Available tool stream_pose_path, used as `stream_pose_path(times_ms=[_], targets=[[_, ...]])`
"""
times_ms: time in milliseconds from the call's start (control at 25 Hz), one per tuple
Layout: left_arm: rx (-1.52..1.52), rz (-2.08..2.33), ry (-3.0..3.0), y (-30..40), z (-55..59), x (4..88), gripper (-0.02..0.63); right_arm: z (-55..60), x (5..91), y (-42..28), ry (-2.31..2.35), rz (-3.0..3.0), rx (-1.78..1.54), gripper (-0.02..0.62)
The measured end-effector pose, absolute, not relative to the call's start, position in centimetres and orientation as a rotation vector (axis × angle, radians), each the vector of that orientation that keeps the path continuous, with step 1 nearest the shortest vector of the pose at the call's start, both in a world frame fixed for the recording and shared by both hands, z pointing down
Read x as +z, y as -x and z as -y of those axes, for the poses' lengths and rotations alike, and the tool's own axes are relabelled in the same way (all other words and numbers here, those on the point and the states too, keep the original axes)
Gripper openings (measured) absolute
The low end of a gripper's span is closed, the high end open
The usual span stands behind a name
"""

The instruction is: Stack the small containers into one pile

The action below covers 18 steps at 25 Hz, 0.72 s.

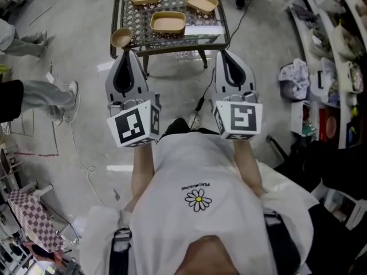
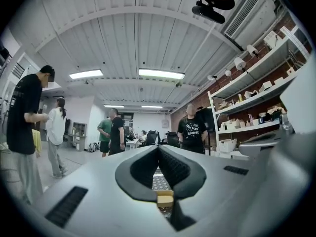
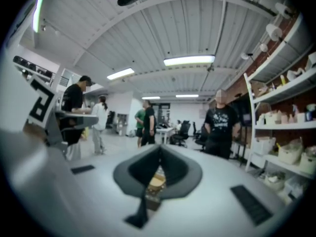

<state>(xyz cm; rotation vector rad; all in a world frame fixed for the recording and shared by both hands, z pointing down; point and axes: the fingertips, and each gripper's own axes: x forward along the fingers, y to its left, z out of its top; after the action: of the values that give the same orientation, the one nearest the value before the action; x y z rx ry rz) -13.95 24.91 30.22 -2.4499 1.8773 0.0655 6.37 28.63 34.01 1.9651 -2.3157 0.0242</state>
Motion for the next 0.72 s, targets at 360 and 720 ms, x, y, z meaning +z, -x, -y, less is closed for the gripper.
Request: stream_pose_path(times_ms=[360, 720], targets=[[0.062, -1.972, 2.441, 14.8, -23.9, 32.0, 0.026, -28.3, 35.4, -6.0, -1.897, 2.364, 0.105, 0.032], [0.141, -1.952, 2.487, 15.4, -16.7, 32.9, 0.026, -22.2, 37.0, -5.1, -1.859, 2.366, 0.119, 0.032]])
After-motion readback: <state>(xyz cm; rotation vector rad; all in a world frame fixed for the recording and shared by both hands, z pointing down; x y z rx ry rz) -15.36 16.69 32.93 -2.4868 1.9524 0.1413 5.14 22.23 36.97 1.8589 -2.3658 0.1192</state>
